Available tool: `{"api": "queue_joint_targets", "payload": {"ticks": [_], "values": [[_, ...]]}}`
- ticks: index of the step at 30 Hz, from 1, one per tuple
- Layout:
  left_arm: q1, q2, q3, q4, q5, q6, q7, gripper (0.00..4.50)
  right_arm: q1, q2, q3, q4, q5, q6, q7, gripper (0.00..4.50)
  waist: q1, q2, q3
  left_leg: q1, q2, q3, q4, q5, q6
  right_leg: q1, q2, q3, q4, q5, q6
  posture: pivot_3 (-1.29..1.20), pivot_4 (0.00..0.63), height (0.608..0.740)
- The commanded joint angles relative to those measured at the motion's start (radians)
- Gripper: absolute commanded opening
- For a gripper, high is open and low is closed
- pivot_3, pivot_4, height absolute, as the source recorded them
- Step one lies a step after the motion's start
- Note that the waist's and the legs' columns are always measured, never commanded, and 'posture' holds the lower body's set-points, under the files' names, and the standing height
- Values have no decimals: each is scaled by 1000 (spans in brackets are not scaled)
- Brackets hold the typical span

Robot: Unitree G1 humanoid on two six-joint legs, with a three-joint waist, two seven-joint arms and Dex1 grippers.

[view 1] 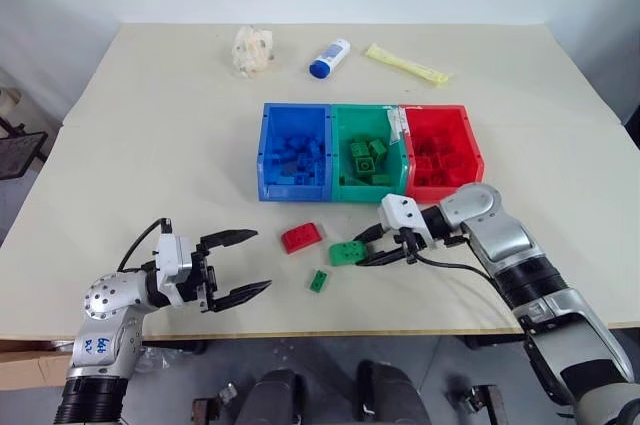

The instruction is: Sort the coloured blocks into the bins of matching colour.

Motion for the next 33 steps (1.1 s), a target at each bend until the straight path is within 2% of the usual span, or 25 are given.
{"api": "queue_joint_targets", "payload": {"ticks": [1,4,10,14,19,28,33], "values": [[-20,9,7,0,-18,-9,-14,4500,-8,-27,-84,-113,66,86,-41,1453,1,0,0,0,0,0,0,0,0,0,0,0,0,0,0,0,150,740],[-44,8,3,22,-15,-9,-25,4500,-49,-43,-144,-108,68,147,-115,1453,2,0,0,0,0,0,0,0,0,0,0,0,0,0,0,0,150,740],[-93,3,-14,70,-6,-10,-47,4500,-194,-40,-189,82,-3,145,-262,1453,-1,0,0,0,0,1,-1,0,0,-1,0,0,1,0,0,0,150,740],[-129,-2,-24,104,-1,-14,-58,4500,-261,-9,-186,178,-26,143,-317,2821,-3,0,0,0,0,2,-1,0,0,-1,1,-1,1,0,0,0,150,740],[-156,-5,-27,127,3,-18,-62,4500,-261,-18,-186,174,-23,132,-295,4474,-2,0,0,0,-1,2,-2,0,0,-2,1,-1,1,0,0,0,150,740],[-138,15,-22,102,10,11,-36,4500,-160,-124,-241,27,87,169,-137,4474,1,0,0,-1,-1,1,-2,0,0,-1,1,-1,1,0,0,0,150,740],[-74,32,-12,24,17,62,28,4500,11,-203,-320,-81,206,162,-12,4474,2,0,0,-1,0,1,-2,0,0,-1,1,0,0,0,0,0,150,740]]}}
